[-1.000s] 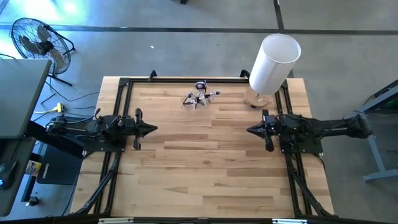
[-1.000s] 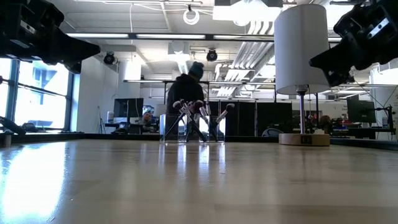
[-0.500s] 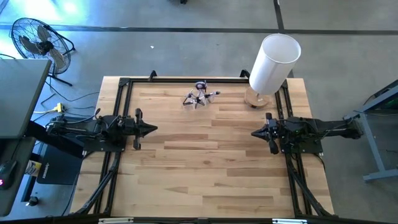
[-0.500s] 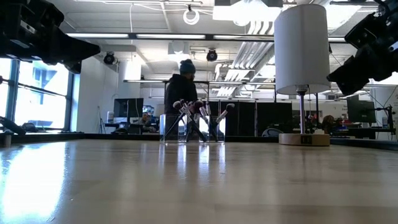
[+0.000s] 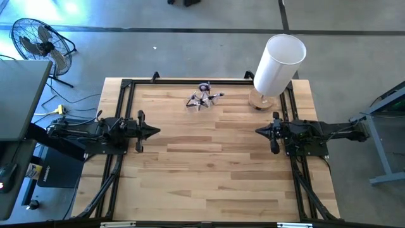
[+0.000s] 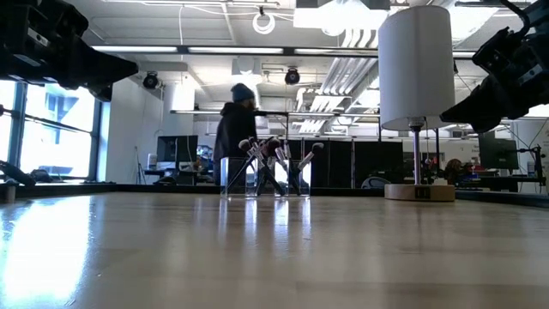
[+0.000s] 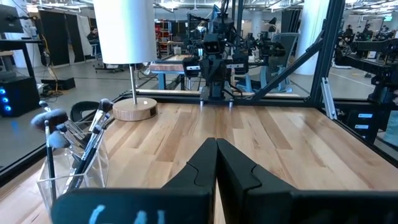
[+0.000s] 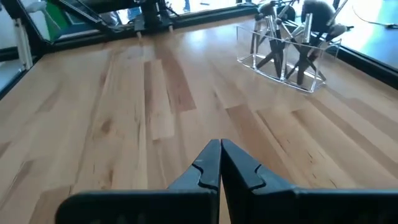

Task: Put items in baskets/containers
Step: Return to Home Position

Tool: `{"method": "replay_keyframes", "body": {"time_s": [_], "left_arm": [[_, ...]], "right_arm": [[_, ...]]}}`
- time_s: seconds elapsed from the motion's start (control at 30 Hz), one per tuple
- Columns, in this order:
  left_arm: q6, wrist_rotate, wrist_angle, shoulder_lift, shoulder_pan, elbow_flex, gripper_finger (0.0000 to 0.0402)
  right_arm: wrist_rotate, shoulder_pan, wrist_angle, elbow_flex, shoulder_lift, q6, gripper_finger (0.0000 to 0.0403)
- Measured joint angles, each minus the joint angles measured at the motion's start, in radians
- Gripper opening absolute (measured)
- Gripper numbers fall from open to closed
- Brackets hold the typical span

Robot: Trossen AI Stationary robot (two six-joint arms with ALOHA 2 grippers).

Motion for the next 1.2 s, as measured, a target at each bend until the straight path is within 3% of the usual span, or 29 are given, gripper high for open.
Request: {"method": "replay_keyframes", "body": {"time_s": [1.2], "left_arm": [[0.0, -0.002, 0.0, 0.0, 0.0, 0.0, 0.0001]], "right_arm": [[-0.017, 0.0, 0.003, 0.0, 0.0, -0.032, 0.0]]}}
